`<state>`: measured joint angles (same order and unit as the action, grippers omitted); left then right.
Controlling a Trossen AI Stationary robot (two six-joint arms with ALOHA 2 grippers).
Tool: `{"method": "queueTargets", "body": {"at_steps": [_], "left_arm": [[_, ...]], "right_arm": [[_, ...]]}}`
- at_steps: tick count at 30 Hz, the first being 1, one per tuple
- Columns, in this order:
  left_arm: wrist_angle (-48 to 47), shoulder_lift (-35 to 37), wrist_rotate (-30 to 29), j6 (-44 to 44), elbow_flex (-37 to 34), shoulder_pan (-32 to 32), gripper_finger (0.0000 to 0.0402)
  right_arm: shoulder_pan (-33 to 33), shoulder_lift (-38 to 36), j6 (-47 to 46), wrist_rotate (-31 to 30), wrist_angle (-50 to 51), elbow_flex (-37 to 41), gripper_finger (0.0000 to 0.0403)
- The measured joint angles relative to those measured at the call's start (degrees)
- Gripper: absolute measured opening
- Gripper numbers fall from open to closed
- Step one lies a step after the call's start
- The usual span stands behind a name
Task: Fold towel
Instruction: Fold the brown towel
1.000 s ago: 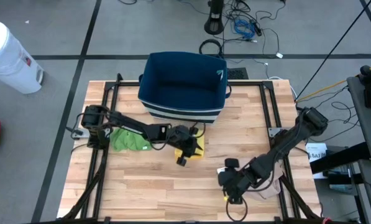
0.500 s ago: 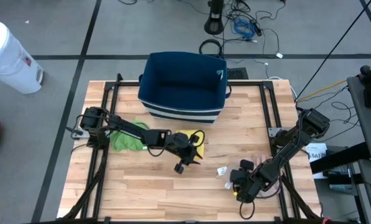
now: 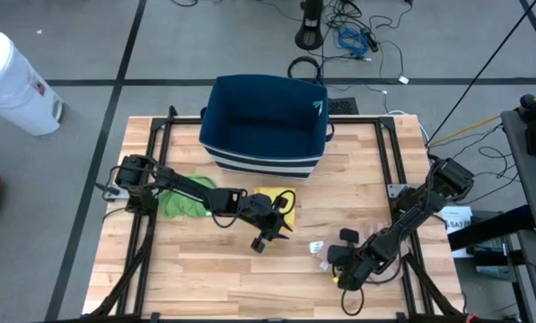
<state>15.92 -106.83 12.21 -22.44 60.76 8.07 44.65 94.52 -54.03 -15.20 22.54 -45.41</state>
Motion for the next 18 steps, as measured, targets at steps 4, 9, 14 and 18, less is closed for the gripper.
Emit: {"method": "queueTargets", "body": {"at_steps": [4, 9, 14, 18], "left_arm": [[-0.38, 0.0, 0.02, 0.0, 0.02, 0.39, 0.0119], [-0.61, 0.0, 0.01, -0.02, 0.0, 0.59, 0.0119], [-0.59, 0.0, 0.02, -0.08, 0.0, 1.43, 0.0119], [-0.91, 0.0, 0.04, -0.96, 0.0, 2.29, 0.0119]], "right_arm": [[-0.19, 0.0, 1.85, 0.08, -2.38, 0.15, 0.0031], [-1.67, 0.24, 3.0, 0.3, -3.28, 0.2, 0.0056], [-3.53, 0.37, 6.98, 0.43, -5.02, 0.22, 0.0044], [-4.93, 0.39, 11.22, 0.01, -5.5, 0.24, 0.0011]]}}
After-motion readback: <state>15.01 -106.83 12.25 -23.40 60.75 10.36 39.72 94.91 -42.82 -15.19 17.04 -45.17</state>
